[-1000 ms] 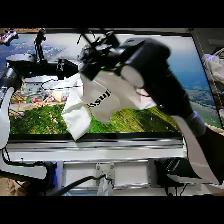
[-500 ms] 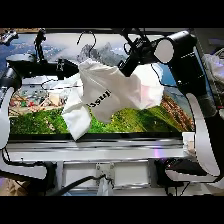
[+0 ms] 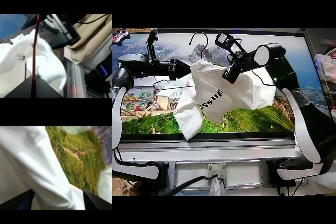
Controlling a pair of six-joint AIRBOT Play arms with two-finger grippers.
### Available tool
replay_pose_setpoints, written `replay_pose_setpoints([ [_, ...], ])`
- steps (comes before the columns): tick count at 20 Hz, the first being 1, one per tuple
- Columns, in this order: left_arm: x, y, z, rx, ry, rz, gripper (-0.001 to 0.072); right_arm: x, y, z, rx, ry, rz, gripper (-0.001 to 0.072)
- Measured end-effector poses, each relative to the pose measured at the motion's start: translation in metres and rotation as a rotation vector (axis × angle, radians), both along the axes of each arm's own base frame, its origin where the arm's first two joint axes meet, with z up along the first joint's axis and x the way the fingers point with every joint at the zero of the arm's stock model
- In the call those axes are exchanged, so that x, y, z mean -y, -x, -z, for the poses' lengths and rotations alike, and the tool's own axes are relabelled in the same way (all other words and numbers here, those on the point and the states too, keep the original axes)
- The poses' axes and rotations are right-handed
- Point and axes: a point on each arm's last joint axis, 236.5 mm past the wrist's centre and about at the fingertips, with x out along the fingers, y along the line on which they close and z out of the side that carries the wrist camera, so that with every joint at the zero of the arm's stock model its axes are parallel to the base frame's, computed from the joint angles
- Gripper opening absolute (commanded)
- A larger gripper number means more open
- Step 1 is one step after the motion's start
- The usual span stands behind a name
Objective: Fold the clothes and pants, and hang the long-sleeved shirts on hangers.
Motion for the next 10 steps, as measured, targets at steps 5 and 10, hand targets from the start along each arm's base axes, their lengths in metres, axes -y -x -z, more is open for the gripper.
replay_pose_setpoints([
  [5,0.0,0.001,0.0,-0.002,0.0,0.003,0.0011,-0.021,-0.009,0.02,-0.018,-0.055,-0.025,0.0184],
  [10,0.0,0.0,0.001,-0.006,-0.003,-0.002,0.0012,-0.029,-0.01,0.025,-0.027,-0.077,-0.043,0.0028],
])
